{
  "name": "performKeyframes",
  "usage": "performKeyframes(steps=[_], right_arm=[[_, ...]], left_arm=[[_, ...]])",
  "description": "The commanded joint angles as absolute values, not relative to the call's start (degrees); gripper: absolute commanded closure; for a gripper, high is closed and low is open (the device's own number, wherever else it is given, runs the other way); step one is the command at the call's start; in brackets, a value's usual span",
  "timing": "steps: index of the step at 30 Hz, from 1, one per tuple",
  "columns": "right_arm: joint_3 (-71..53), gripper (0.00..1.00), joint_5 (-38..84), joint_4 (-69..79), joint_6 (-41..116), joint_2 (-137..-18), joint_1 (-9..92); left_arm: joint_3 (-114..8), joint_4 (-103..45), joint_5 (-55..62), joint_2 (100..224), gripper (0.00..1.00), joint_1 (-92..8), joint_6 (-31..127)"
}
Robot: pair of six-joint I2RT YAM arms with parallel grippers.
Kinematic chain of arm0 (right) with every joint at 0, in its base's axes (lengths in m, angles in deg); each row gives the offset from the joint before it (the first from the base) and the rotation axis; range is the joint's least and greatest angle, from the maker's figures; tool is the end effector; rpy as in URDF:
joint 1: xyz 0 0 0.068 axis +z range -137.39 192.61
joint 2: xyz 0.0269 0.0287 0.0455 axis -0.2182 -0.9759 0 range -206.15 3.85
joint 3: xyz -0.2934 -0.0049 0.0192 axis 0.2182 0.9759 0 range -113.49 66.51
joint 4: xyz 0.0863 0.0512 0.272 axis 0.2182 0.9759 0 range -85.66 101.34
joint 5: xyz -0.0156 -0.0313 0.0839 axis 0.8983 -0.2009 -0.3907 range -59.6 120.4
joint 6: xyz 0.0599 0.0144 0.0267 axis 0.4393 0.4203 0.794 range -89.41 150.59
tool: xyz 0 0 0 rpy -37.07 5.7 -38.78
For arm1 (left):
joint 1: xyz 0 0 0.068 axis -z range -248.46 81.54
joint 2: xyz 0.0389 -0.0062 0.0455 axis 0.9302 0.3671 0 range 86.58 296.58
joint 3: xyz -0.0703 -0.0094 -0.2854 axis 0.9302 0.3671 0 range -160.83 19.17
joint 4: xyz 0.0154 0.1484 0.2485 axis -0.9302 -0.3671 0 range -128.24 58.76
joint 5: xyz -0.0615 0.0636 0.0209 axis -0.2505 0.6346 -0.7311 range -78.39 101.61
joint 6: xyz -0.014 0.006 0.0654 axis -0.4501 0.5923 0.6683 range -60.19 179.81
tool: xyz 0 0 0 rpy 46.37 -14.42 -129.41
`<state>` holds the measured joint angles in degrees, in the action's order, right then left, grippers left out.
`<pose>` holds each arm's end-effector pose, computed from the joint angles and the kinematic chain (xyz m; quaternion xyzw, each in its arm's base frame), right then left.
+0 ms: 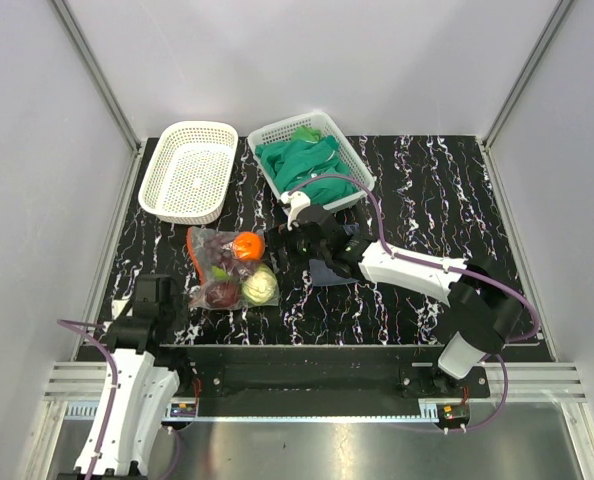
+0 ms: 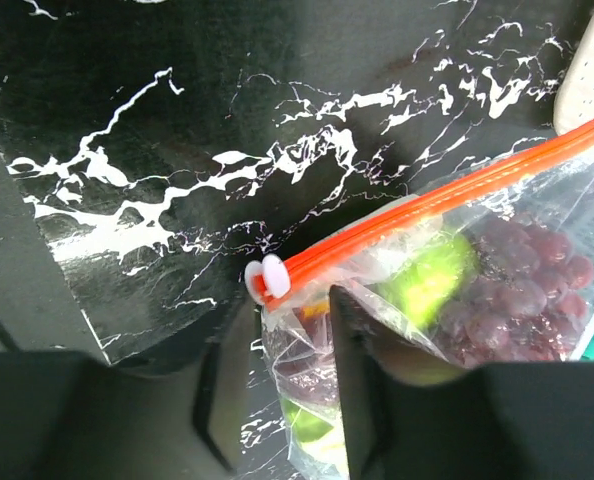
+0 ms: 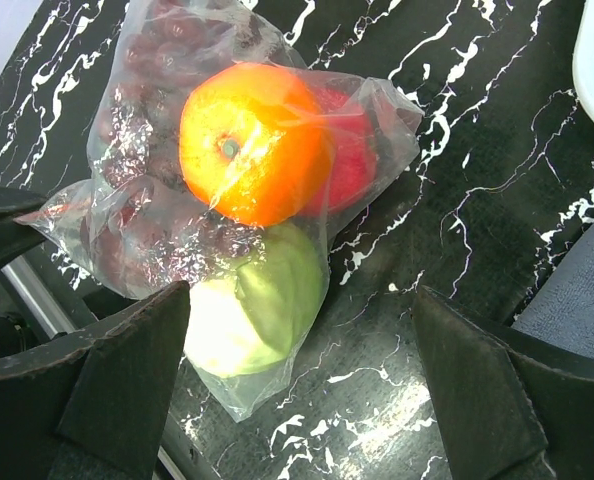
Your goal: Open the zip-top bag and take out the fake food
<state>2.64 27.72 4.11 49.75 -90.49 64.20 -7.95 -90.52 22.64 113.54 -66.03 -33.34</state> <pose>0.2586 0.3302 0.2466 -0.2533 0.8291 0.3049 0.3944 0.1054 0.0057 0.1952 -0.7006 0.6560 -0.1340 0.2466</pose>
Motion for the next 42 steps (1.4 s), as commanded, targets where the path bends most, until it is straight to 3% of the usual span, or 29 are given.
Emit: performKeyframes(steps=[1,5,8,13,17,30,39,42], right_arm=[[2.7,0.0,27.24,1.53,50.01,-88.26,63.93],[2.44,0.0,26.8,1.53,50.01,-88.08,63.93],[1.39,0.0,24.96,1.88,49.58,-88.26,63.93],[-2.74,0.0,20.48,3.99,45.99,-88.26,64.11],[-9.5,0.0,19.59,10.22,40.8,-89.57,66.47],[-18.21,0.0,17.31,10.32,34.55,-91.95,70.88],[-19.79,0.0,4.93,10.06,24.97,-94.76,69.13],[-21.73,0.0,-4.82,10.06,25.14,-97.04,65.79]], left_arm=[[-6.5,-86.43,21.72,111.63,0.69,-66.35,-34.76],[-7.8,-86.26,24.87,110.13,0.92,-66.35,-30.66],[-11.32,-84.51,29.17,108.73,1.0,-66.35,-18.4],[-21.07,-78.88,29.81,108.63,1.0,-66.35,2.91],[-25.39,-74.58,19.56,109.33,1.0,-66.35,17.5],[-30.05,-67.89,0.18,112.77,1.0,-66.35,20.87],[-28.39,-61.39,-16.59,116.9,1.0,-66.35,30.53],[-27.94,-59.72,-20.81,117.68,1.0,-66.35,33.52]])
